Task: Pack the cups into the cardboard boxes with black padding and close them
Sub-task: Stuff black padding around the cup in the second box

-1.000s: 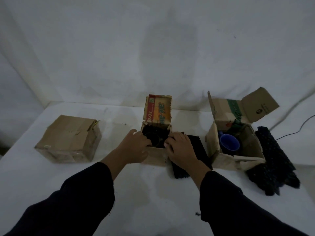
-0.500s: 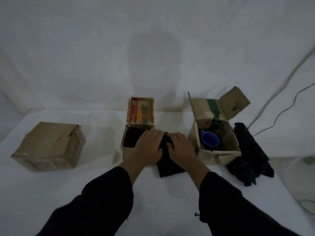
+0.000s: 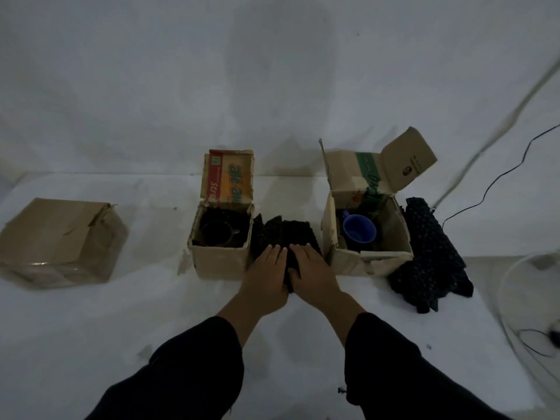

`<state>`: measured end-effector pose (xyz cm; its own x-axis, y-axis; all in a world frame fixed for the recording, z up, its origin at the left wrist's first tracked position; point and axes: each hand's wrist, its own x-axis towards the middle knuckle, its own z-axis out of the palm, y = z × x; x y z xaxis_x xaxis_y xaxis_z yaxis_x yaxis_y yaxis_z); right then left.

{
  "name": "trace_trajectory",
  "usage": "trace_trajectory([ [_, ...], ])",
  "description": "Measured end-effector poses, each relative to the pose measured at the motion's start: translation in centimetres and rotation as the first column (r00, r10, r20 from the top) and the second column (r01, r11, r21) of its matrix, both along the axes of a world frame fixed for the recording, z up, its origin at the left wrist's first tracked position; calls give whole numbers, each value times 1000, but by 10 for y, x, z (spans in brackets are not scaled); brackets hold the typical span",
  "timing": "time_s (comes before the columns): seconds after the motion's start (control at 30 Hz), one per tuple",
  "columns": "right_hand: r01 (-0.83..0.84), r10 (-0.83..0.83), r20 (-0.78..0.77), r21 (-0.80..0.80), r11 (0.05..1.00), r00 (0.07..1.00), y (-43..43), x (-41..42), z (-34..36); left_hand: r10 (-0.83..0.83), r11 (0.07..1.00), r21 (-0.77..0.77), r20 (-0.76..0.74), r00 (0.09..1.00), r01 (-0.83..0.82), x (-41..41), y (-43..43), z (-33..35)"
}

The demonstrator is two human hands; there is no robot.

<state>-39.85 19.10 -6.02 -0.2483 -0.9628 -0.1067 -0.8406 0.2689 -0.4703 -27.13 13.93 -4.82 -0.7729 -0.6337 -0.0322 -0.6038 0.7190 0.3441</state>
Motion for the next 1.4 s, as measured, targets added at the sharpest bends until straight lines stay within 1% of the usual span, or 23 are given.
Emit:
trace_trajectory([
  [0.03, -1, 1, 5, 12, 1000, 1000, 0, 1, -3, 33, 998, 47, -7, 999, -32, -1, 3, -1],
  [0.07, -3, 3, 13, 32, 999, 1000, 0, 1, -6, 61, 996, 61, 22, 998, -62, -1, 5, -4],
  [0.13, -9, 7, 30, 82, 997, 1000, -1, 1, -12, 122, 979, 148, 112, 986, -138, 0, 7, -12],
  [0.23, -2, -4, 47, 114, 993, 999, -4, 1, -21, 194, 960, 182, 114, 974, -213, -2, 10, -22],
  [0.33, 20, -26, 43, 128, 992, 999, -7, 4, -30, 260, 930, 251, 67, 963, -269, -4, 13, -29],
  [0.43, 62, -65, 38, 89, 994, 997, -11, 8, -34, 350, 872, 365, -2, 937, -325, -3, 11, -34],
  [0.53, 117, -118, 69, 20, 993, 991, -16, 11, -38, 454, 810, 460, -100, 885, -363, -3, 9, -37],
  [0.63, 166, -164, 130, -6, 986, 978, -21, 13, -36, 541, 725, 574, -133, 830, -381, -3, 9, -30],
  [0.7, 202, -195, 153, -33, 979, 969, -24, 13, -32, 581, 688, 621, -160, 798, -376, -5, 9, -23],
  [0.83, 312, -284, 186, -149, 938, 941, -30, 13, -20, 631, 673, 645, -246, 736, -361, -11, 11, -10],
  [0.87, 327, -289, 226, -155, 932, 930, -31, 12, -18, 634, 677, 642, -261, 728, -360, -13, 10, -7],
  [0.9, 340, -283, 319, -139, 930, 904, -31, 13, -15, 635, 681, 637, -269, 724, -361, -15, 10, -4],
  [0.93, 361, -277, 459, -104, 927, 844, -32, 13, -12, 637, 682, 634, -269, 723, -364, -17, 9, -1],
  [0.97, 391, -279, 599, -61, 919, 750, -32, 14, -7, 642, 677, 637, -266, 719, -368, -20, 9, 2],
  [1.0, 426, -291, 716, -9, 905, 634, -32, 14, -3, 648, 671, 644, -268, 712, -368, -22, 9, 5],
  [1.03, 449, -308, 797, 52, 892, 520, -31, 14, 3, 656, 665, 654, -280, 701, -361, -24, 9, 9],
  [1.07, 450, -330, 847, 124, 884, 416, -32, 14, 7, 668, 656, 669, -298, 682, -350, -26, 10, 13],
  [1.13, 410, -361, 897, 238, 880, 253, -31, 13, 16, 699, 626, 706, -322, 638, -330, -30, 10, 21],
  [1.2, 356, -333, 935, 273, 894, 120, -30, 11, 26, 722, 598, 739, -329, 609, -310, -32, 10, 29],
  [1.27, 296, -269, 963, 250, 922, 24, -30, 7, 33, 740, 573, 768, -333, 585, -287, -33, 9, 36],
  [1.33, 249, -219, 976, 214, 945, -4, -31, 5, 39, 770, 535, 803, -337, 541, -261, -33, 5, 43],
  [1.4, 220, -201, 980, 196, 955, -3, -33, 4, 44, 808, 486, 833, -314, 499, -263, -32, -1, 47],
])
